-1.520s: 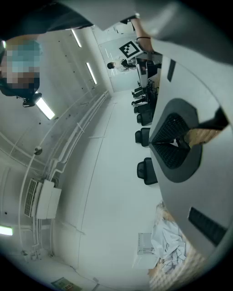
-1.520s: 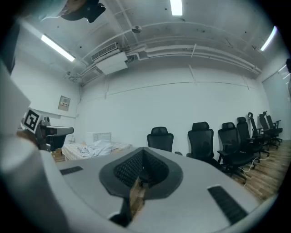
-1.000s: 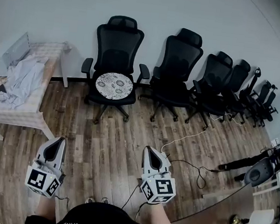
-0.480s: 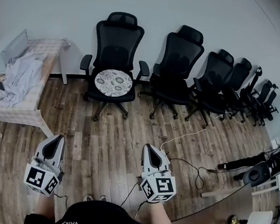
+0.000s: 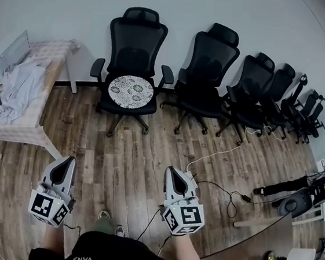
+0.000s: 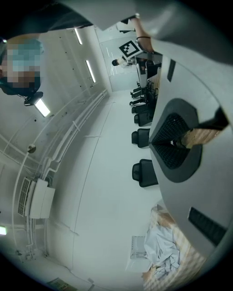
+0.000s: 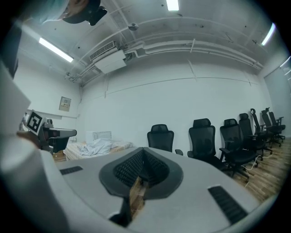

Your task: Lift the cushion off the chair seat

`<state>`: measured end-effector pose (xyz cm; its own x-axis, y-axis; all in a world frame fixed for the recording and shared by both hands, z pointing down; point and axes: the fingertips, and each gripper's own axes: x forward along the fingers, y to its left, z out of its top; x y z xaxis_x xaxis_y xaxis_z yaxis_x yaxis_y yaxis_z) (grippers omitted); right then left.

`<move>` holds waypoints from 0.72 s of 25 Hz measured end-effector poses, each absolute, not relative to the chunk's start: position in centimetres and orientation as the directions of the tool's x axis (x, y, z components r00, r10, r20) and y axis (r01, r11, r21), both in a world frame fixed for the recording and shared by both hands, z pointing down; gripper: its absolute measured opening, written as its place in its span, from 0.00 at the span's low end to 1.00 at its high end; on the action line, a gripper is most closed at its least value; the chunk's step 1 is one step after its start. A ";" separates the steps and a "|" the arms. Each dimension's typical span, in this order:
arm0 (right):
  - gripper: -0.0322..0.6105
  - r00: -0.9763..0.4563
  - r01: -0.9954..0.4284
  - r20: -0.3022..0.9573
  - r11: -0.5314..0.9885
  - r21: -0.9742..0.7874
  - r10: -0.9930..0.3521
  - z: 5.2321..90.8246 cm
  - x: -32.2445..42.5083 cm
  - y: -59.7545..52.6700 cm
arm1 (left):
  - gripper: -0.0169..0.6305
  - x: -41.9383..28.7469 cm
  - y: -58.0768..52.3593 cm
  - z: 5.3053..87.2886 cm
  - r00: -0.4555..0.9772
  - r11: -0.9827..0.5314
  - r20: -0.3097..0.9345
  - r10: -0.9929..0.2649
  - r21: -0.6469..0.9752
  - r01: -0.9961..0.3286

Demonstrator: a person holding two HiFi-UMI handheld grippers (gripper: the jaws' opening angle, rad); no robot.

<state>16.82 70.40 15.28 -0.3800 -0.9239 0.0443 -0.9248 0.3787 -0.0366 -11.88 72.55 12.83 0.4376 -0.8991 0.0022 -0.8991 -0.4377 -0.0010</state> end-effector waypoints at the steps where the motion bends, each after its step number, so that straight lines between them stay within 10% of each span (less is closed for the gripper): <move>1: 0.08 -0.375 -0.927 0.048 0.374 -0.039 -0.926 15.5 16.9 70.0 | 0.05 -11.8 72.0 13.0 0.442 -0.442 0.006 -0.897 -0.001 -0.897; 18: 0.08 -0.304 -0.952 0.026 0.303 -0.032 -0.952 14.4 12.6 59.7 | 0.05 -16.6 60.0 12.2 0.499 -0.499 -0.013 -0.866 -0.005 -0.866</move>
